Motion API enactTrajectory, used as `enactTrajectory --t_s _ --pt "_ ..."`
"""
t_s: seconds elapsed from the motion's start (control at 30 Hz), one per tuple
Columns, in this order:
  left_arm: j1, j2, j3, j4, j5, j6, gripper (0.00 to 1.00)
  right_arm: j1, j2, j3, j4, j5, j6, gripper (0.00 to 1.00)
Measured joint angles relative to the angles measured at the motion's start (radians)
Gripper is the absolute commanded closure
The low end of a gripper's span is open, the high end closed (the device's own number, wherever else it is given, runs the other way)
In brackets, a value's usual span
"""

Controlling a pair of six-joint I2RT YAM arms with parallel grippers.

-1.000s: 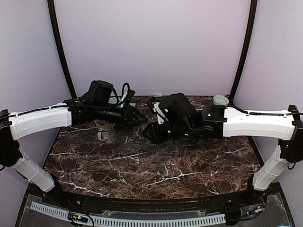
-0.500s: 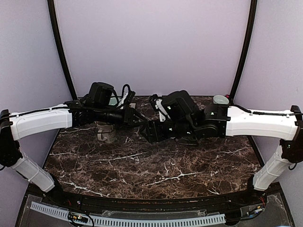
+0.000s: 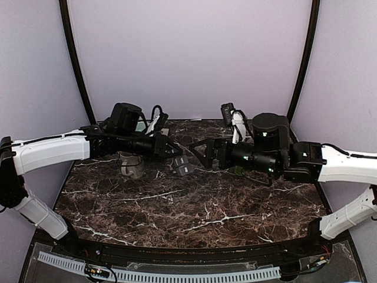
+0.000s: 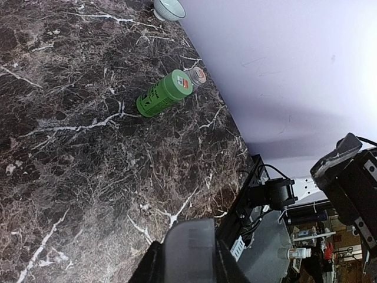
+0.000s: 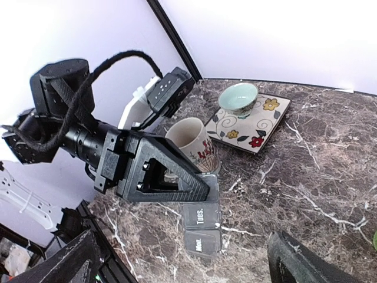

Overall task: Sort the pills into containers
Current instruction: Open the lid of the pill container.

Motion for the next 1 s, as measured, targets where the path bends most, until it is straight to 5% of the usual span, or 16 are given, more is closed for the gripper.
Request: enactTrajectory --t_s 0.27,1.0 --pt "0.000 0.000 0.019 -0.016 -0.019 0.009 1.00 -0.091 -0.070 -0.114 0.192 -0.112 0.070 0.22" --pt "0.000 0.050 0.116 -0.018 -0.013 -0.047 1.00 -0.116 0.100 -0.010 0.014 -0.302 0.121 0.33"
